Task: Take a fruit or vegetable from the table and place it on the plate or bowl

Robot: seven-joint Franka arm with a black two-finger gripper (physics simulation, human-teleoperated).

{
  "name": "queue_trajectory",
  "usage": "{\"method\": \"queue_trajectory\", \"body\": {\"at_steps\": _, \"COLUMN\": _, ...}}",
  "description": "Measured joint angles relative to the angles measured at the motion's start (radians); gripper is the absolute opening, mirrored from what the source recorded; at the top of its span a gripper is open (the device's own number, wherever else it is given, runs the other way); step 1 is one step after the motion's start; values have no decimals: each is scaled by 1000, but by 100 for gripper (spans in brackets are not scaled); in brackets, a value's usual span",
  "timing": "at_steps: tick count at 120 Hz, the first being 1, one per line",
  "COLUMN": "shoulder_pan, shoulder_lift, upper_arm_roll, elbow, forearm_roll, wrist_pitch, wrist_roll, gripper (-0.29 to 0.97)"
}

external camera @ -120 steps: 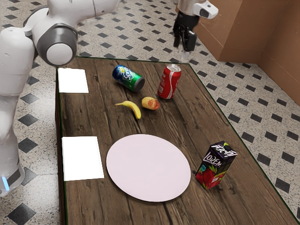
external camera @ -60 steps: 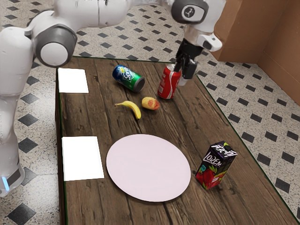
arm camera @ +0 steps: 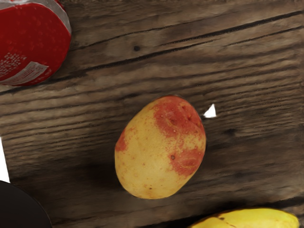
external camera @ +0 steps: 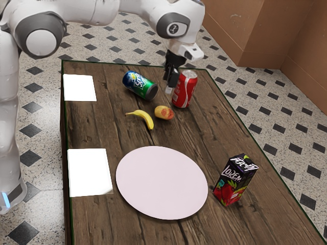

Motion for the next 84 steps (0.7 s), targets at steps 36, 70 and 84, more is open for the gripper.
{"method": "queue_trajectory", "body": {"at_steps": 36, "shoulder_pan": -1, "shoulder_lift": 55, "upper_arm_roll": 9, "elbow": -62, "forearm_roll": -8, "wrist_pitch": 98, "wrist_roll": 107, "gripper": 68}}
{"method": "queue_trajectory", "body": {"at_steps": 70, "shoulder_pan": -3, "shoulder_lift": 57, "upper_arm_roll": 5, "elbow": -126, "forearm_roll": -16, "wrist_pitch": 163, "wrist_roll": 173, "gripper": 68}}
{"method": "queue_trajectory", "body": {"at_steps": 84, "shoulder_pan": -5, "shoulder_lift": 64, "upper_arm_roll": 3, "elbow": -138, "forearm_roll": -18, "wrist_pitch": 181, "wrist_roll": 201, "gripper": 68}}
